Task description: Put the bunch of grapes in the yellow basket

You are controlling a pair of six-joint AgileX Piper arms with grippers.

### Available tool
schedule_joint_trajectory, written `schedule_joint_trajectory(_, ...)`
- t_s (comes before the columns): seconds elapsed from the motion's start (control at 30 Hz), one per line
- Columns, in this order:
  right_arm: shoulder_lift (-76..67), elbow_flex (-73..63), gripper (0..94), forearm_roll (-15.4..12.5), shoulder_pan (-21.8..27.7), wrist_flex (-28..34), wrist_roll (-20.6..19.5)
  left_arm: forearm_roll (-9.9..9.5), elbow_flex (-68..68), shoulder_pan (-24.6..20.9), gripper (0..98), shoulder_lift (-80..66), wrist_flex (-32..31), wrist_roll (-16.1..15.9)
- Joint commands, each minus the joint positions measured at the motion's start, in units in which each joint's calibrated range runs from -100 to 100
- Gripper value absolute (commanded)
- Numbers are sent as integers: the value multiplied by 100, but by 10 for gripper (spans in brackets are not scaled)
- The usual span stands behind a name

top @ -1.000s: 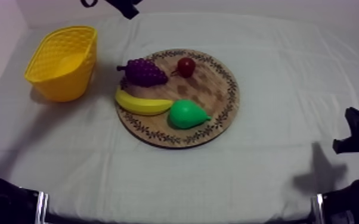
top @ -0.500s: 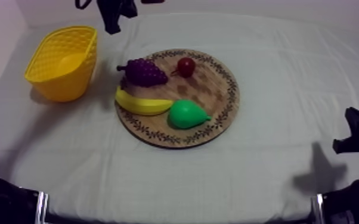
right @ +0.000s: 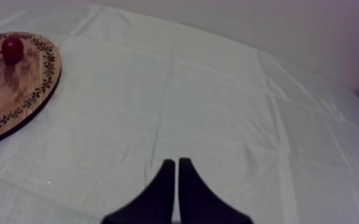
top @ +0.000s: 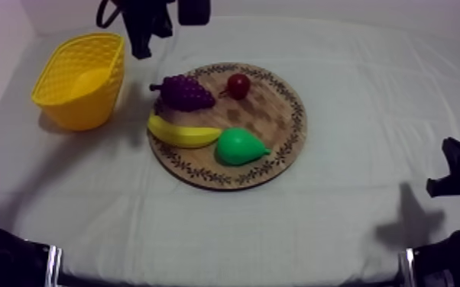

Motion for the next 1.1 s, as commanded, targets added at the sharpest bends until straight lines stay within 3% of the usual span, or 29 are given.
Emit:
schedule_joint_trajectory(0.0, -2, -1, 5, 0, 0, 0, -1, -75, 143, 16, 335, -15, -88, 44)
schedule_joint_trajectory(0.17, -2, -1, 5, 0, 0, 0, -1, -170, 451, -1, 664, -35, -406, 204)
schedule_joint_trajectory(0.33, -2, -1, 5, 0, 0, 0, -1, -266, 605, 12, 824, -33, -525, 338)
schedule_joint_trajectory(1.07, -2, -1, 5, 0, 0, 0, -1, -468, 987, 74, 952, 835, -1316, 685)
